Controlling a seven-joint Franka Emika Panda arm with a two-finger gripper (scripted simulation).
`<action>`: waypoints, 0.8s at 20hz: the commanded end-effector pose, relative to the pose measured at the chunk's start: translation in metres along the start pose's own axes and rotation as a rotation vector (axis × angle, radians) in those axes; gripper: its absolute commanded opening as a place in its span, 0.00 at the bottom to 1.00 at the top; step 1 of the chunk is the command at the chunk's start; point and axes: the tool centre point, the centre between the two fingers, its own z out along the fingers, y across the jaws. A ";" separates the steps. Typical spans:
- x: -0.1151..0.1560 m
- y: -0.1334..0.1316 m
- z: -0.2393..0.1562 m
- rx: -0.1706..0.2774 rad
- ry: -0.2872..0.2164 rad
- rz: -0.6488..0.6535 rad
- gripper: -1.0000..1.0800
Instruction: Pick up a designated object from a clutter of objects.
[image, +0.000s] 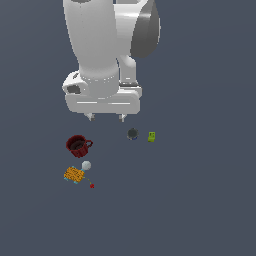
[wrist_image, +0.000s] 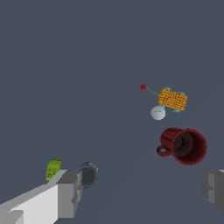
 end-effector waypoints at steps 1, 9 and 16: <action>0.007 0.008 0.014 0.002 -0.002 -0.030 0.96; 0.030 0.042 0.075 0.010 -0.005 -0.160 0.96; 0.043 0.074 0.135 0.015 -0.007 -0.277 0.96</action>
